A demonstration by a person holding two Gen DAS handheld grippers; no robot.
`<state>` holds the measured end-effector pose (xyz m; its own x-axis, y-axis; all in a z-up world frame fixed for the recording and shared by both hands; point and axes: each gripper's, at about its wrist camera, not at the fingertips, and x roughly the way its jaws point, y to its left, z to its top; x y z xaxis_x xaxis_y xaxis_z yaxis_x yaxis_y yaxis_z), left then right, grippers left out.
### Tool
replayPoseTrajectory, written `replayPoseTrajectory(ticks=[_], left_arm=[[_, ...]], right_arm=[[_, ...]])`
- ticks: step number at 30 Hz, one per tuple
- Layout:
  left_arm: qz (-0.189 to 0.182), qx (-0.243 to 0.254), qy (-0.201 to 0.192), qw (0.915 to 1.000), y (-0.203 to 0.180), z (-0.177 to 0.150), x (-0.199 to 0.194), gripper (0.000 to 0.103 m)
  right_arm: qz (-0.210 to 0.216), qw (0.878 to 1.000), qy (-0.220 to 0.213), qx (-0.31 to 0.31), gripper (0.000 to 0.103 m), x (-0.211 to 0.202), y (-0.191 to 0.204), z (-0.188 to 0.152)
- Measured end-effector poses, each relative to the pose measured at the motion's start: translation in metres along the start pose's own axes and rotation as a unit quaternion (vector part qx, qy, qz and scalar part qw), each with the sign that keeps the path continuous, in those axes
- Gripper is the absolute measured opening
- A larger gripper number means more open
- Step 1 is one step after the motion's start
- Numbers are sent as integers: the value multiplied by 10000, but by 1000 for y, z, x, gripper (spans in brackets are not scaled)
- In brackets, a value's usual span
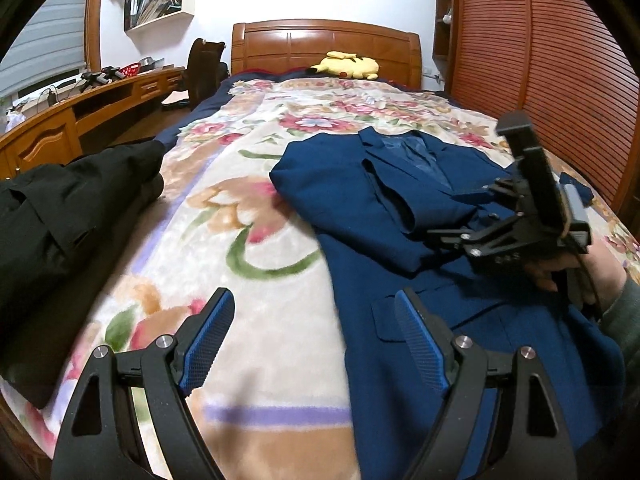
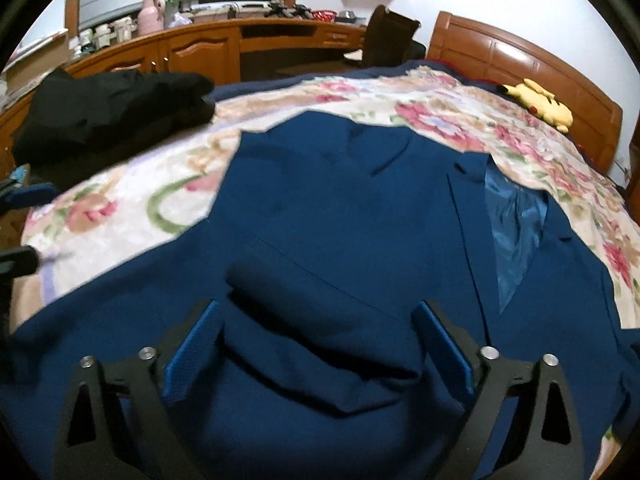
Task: Fold large clothes
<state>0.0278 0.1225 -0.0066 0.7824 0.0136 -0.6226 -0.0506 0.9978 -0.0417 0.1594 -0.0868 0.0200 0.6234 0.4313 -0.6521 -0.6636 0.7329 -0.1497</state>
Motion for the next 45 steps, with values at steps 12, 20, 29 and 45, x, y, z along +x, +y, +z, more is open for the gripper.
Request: replayPoseTrajectory(ticks=[12,20,29,45], left_arm=[[-129,67,-109,9998,-18,0,-12,83],[-320,95,-283,9990,-40,5,-17,83],[-608,156,-423,9971,-74,24,-7,83],[-832,358,-572,9942,-126,43,10,83]], right_arm=[[-28,9985,-370,413,11,-17,-9,-2],[-84,9935,-906,686,10,-82,-14,-28],[-840,9784,-1406,1264,10,-138,-42,-74],[-1163,9622,-1763,1720,68,-209,-33,-145]])
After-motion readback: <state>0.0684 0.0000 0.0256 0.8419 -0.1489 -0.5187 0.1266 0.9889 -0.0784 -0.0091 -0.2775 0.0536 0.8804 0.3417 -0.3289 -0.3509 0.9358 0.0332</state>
